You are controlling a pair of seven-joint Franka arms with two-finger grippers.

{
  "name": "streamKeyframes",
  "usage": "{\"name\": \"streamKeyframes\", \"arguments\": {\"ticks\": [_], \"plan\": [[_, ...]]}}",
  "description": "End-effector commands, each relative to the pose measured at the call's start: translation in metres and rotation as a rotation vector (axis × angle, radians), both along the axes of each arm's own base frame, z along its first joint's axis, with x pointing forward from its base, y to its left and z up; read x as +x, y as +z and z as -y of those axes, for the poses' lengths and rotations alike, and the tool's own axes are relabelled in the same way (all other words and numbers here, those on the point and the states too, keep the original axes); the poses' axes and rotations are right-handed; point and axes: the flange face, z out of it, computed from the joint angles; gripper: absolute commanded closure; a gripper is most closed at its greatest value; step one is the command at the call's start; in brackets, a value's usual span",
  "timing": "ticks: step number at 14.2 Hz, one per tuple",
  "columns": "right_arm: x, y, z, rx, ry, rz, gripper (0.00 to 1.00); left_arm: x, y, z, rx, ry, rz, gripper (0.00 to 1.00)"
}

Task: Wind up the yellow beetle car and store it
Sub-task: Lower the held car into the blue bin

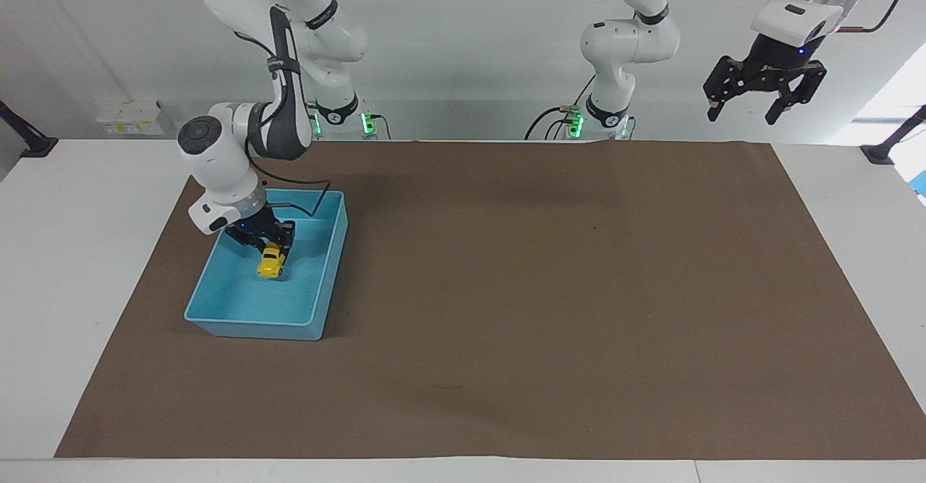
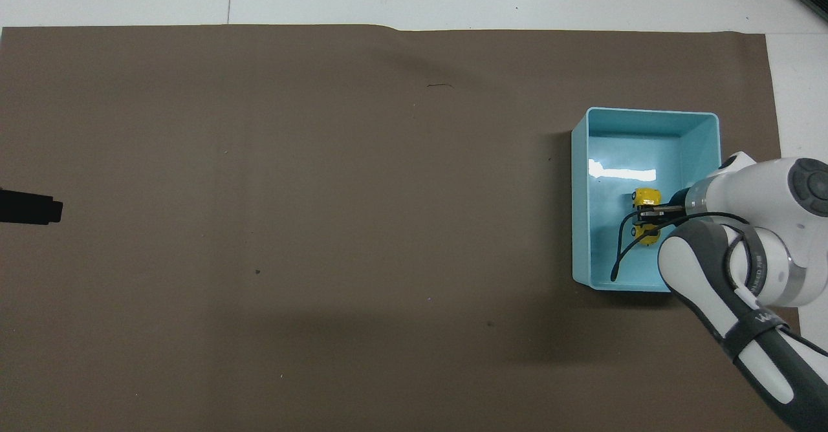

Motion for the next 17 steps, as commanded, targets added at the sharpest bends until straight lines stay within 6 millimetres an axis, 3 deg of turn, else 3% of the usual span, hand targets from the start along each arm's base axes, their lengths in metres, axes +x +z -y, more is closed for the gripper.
{"name": "streamKeyframes", "arguments": {"ticks": [1, 3, 4, 5, 6, 15, 17], "plan": [[0.001, -0.018, 0.001, 0.019, 0.032, 0.012, 1.00, -0.004, 0.005, -0.002, -0.015, 0.000, -0.004, 0.00], [0.001, -0.019, -0.003, 0.020, 0.038, 0.015, 1.00, -0.004, 0.005, -0.002, -0.015, 0.000, -0.004, 0.00], [0.003, -0.019, -0.006, 0.020, 0.044, 0.018, 0.90, -0.004, 0.005, -0.002, -0.015, 0.000, -0.004, 0.00], [0.005, -0.019, -0.006, 0.020, 0.039, 0.020, 0.60, -0.004, 0.005, -0.002, -0.015, 0.000, -0.005, 0.00], [0.006, -0.018, -0.005, 0.020, 0.040, 0.021, 0.01, -0.004, 0.005, -0.002, -0.015, 0.000, -0.004, 0.00], [0.020, 0.020, -0.020, 0.012, 0.045, 0.058, 0.00, -0.004, 0.005, -0.002, -0.015, 0.000, -0.004, 0.00], [0.028, 0.038, -0.018, 0.005, 0.024, 0.043, 0.00, -0.004, 0.005, -0.002, -0.015, 0.000, -0.004, 0.00]]}}
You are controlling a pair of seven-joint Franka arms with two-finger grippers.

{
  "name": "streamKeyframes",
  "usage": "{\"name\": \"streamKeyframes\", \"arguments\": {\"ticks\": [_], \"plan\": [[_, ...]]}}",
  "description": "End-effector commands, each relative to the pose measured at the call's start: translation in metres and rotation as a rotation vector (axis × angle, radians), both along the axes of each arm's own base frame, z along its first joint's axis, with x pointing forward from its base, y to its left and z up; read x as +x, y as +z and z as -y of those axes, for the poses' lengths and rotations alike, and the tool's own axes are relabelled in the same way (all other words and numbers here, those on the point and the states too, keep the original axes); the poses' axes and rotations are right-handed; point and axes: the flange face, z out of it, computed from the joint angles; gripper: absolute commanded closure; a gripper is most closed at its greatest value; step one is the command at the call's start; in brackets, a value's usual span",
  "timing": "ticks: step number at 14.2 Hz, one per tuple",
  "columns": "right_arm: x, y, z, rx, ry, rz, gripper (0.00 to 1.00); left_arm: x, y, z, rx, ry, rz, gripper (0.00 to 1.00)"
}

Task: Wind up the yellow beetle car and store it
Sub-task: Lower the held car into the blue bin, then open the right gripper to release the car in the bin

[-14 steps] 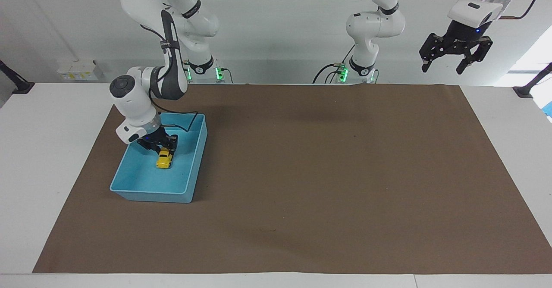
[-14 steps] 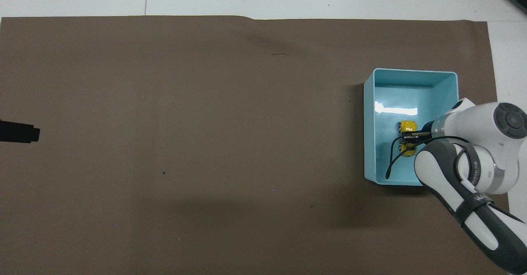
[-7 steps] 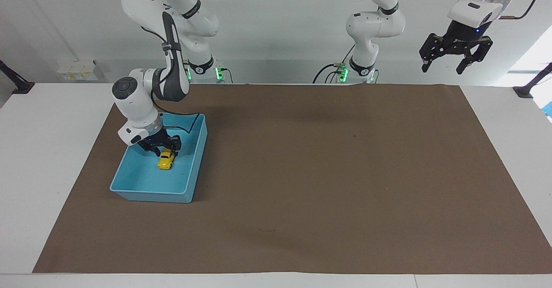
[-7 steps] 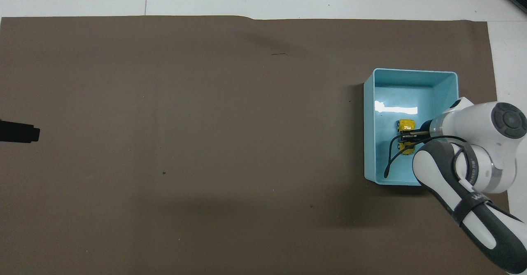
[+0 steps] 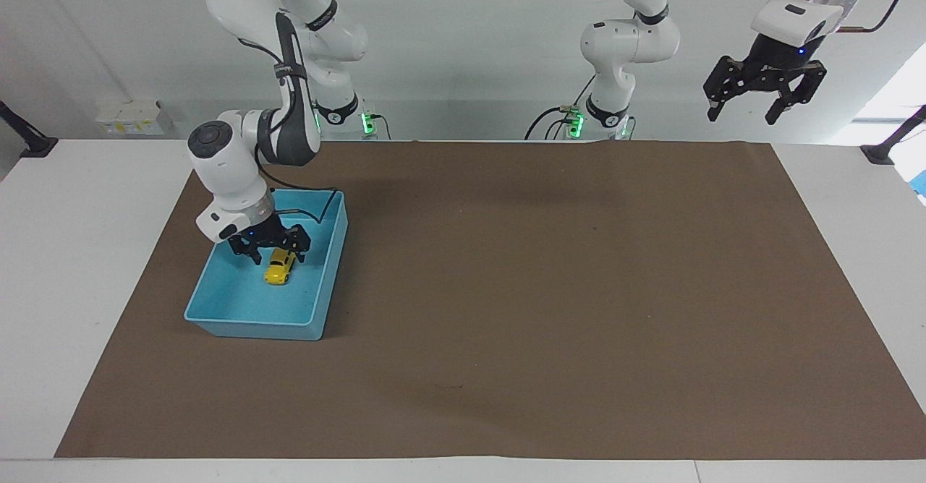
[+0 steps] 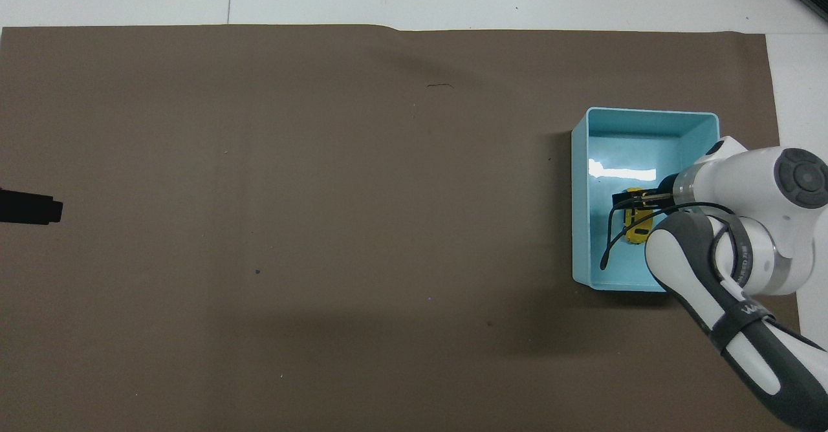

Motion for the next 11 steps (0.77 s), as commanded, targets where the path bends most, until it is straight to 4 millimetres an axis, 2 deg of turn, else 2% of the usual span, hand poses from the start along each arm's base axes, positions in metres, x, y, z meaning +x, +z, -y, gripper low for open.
{"name": "streamKeyframes", "arguments": {"ticks": [1, 4, 6, 11], "plan": [[0.011, 0.032, 0.002, 0.001, -0.044, -0.028, 0.00, -0.004, 0.005, -0.002, -0.015, 0.000, -0.004, 0.00], [0.019, 0.058, 0.003, -0.028, -0.064, -0.048, 0.00, -0.004, 0.005, -0.002, -0.015, 0.000, -0.004, 0.00], [0.023, 0.074, -0.008, -0.040, -0.112, -0.070, 0.00, -0.004, 0.005, -0.002, -0.014, 0.000, -0.004, 0.00], [0.022, 0.135, -0.017, -0.039, -0.179, -0.091, 0.00, -0.004, 0.005, -0.002, -0.014, 0.000, -0.004, 0.00]]}}
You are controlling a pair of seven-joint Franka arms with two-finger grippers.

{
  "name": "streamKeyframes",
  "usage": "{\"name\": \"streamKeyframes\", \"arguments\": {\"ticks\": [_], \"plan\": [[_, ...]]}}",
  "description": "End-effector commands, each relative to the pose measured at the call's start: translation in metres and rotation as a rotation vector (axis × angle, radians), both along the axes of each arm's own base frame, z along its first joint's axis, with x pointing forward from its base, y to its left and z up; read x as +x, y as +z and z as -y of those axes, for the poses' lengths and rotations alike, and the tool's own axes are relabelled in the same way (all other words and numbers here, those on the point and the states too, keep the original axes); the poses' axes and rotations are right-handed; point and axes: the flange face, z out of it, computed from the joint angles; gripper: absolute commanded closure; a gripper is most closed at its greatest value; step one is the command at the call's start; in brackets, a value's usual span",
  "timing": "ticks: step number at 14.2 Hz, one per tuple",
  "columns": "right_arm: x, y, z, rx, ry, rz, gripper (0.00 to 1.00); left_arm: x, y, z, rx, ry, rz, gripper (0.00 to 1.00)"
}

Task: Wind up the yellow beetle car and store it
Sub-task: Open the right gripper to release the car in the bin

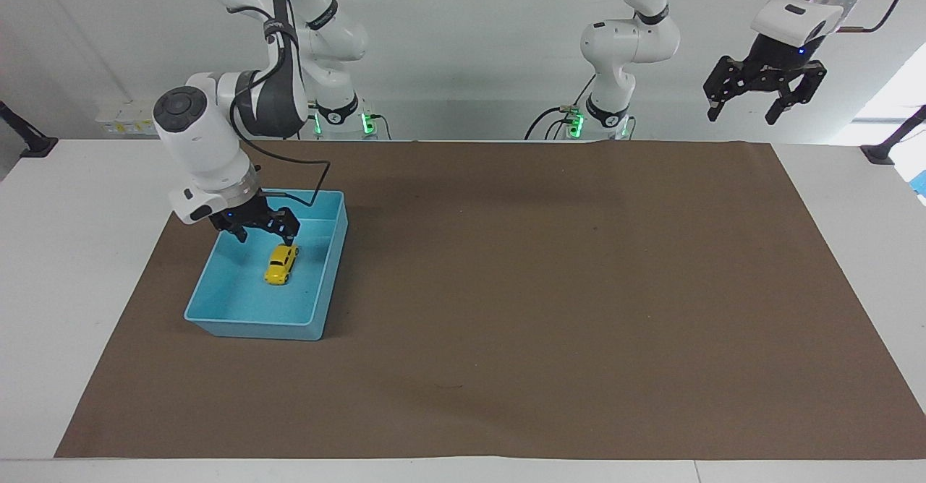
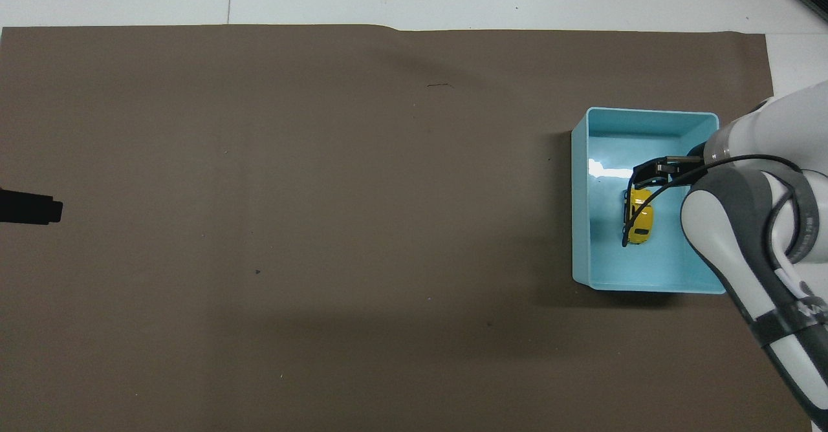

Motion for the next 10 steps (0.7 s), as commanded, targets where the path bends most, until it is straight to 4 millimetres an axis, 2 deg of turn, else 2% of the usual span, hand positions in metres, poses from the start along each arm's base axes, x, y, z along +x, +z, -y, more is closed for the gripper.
{"name": "streamKeyframes", "arguments": {"ticks": [1, 4, 7, 10], "plan": [[-0.006, 0.039, -0.003, -0.011, -0.027, 0.005, 0.00, -0.004, 0.005, -0.002, -0.014, 0.000, -0.004, 0.00], [-0.014, 0.069, -0.031, -0.015, -0.002, 0.019, 0.00, -0.004, 0.005, -0.002, -0.015, 0.000, -0.004, 0.00], [-0.023, 0.084, -0.055, -0.019, -0.001, 0.038, 0.00, -0.004, 0.005, -0.002, -0.014, 0.000, -0.004, 0.00], [-0.024, 0.089, -0.044, -0.016, 0.073, 0.034, 0.00, -0.004, 0.005, -0.002, -0.015, 0.000, -0.004, 0.00]]}}
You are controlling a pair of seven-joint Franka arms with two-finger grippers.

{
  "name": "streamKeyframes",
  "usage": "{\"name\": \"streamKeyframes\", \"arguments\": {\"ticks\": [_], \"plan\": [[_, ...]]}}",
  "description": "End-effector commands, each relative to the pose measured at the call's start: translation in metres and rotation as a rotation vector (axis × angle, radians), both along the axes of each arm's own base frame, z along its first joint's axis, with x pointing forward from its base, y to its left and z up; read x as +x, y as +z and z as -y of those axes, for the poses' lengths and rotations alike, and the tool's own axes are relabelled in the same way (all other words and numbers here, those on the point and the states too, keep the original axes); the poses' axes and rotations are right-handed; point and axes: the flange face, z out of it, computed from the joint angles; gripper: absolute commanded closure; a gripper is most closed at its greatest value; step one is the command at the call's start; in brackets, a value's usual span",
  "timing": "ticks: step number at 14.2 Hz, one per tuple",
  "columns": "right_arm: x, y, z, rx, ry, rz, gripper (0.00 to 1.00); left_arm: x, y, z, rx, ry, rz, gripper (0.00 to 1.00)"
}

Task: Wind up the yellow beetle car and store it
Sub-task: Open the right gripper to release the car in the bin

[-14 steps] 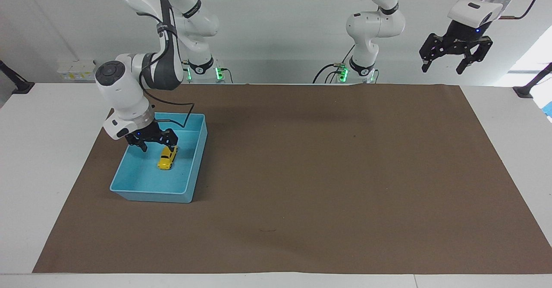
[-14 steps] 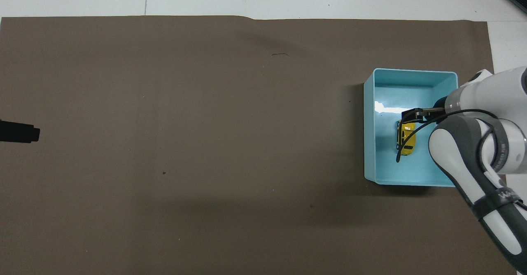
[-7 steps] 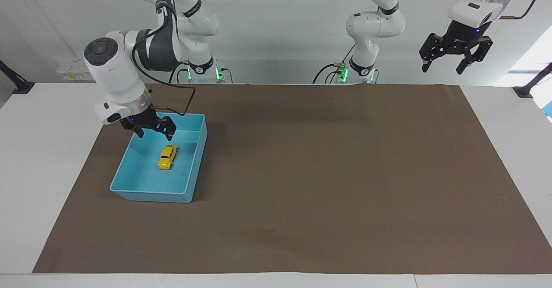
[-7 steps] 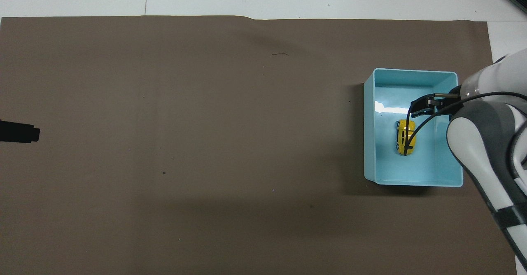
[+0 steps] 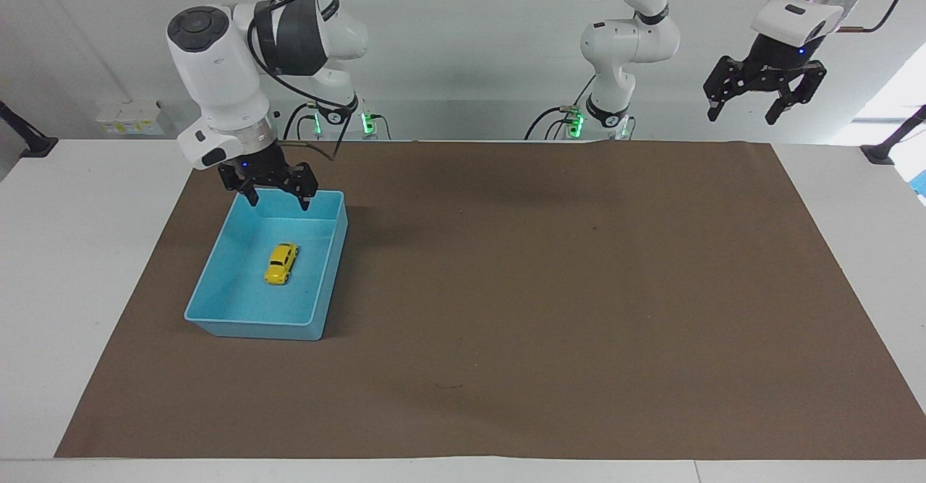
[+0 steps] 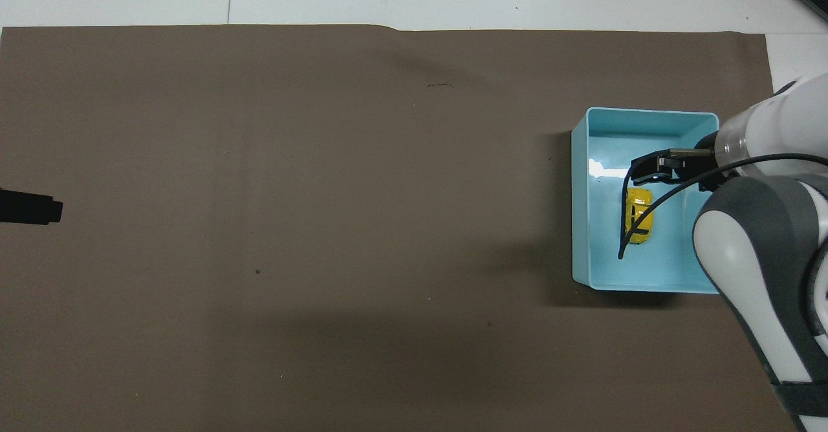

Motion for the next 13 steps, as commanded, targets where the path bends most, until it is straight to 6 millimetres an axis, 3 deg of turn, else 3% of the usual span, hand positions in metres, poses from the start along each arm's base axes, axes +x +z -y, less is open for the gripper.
{"name": "streamKeyframes", "arguments": {"ticks": [1, 6, 13], "plan": [[-0.003, 0.009, 0.012, 0.000, 0.055, -0.016, 0.00, -0.004, 0.005, -0.002, -0.014, 0.000, -0.005, 0.00], [-0.004, 0.062, 0.015, 0.017, 0.045, -0.044, 0.00, -0.004, 0.005, -0.002, -0.015, 0.000, -0.004, 0.00], [-0.004, 0.084, 0.016, 0.022, 0.043, -0.074, 0.00, -0.004, 0.005, -0.002, -0.014, 0.000, -0.004, 0.00]]}}
